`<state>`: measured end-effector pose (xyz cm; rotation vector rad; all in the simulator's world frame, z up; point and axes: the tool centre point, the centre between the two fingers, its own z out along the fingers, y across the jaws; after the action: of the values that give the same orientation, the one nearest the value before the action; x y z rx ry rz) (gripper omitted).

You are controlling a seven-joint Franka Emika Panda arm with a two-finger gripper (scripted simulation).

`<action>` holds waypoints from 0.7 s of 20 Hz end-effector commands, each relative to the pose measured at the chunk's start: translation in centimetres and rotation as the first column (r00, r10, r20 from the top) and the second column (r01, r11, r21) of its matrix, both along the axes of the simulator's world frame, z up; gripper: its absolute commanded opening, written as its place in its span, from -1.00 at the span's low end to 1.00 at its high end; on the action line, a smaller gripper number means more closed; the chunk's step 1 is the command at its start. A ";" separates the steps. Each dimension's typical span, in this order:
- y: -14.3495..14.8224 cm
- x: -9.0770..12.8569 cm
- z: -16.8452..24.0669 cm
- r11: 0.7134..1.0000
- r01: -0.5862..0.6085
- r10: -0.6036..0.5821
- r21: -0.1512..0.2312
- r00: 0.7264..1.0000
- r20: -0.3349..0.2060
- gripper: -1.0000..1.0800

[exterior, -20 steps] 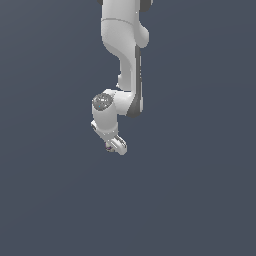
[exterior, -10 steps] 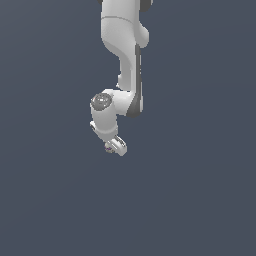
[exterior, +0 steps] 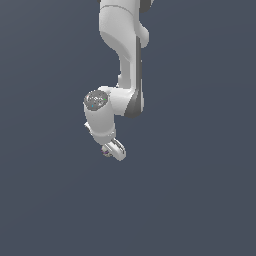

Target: Pick up the object and move it to a goal position.

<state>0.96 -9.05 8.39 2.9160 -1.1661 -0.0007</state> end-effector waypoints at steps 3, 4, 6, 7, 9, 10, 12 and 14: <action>-0.3 2.6 2.5 1.000 0.000 0.000 -0.001 1.000 0.001 -1.00; -0.3 3.2 3.1 1.000 0.000 0.000 -0.001 1.000 0.001 -1.00; -0.4 4.2 4.1 1.000 0.000 0.000 -0.001 1.000 0.001 -1.00; -0.5 4.8 4.6 1.000 0.000 0.000 -0.001 1.000 0.001 -1.00; -0.6 5.8 5.5 1.000 0.000 0.000 -0.001 1.000 0.001 -1.00; -0.6 6.3 6.0 1.000 0.000 0.000 -0.001 1.000 0.001 -1.00; -0.7 7.2 6.8 1.000 0.000 0.000 -0.001 1.000 0.001 -1.00; -0.8 8.1 7.6 1.000 0.000 0.000 -0.001 1.000 0.001 -1.00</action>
<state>8.35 -9.75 15.29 2.9158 -1.1662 0.0002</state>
